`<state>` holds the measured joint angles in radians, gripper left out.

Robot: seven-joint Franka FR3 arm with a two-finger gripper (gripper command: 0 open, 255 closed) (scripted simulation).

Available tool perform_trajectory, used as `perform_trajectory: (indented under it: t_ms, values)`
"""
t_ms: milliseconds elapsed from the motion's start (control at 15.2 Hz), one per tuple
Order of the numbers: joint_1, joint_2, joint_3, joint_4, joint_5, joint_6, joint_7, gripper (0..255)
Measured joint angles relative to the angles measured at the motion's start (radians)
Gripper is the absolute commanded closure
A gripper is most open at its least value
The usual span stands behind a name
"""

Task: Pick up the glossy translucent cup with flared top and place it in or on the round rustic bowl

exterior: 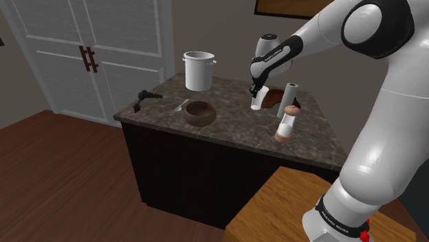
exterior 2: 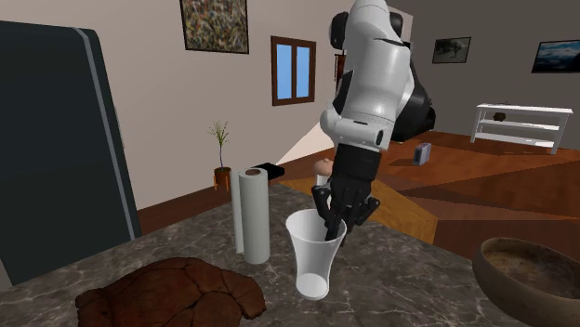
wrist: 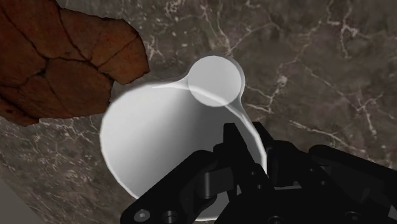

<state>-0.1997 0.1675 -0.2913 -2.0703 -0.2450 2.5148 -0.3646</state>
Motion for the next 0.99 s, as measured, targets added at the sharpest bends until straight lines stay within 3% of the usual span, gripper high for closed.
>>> perform_trajectory:
  t_ms: [990]
  values:
    - [0.008, -0.084, 0.005, 0.104, 0.011, -0.185, -0.034, 255]
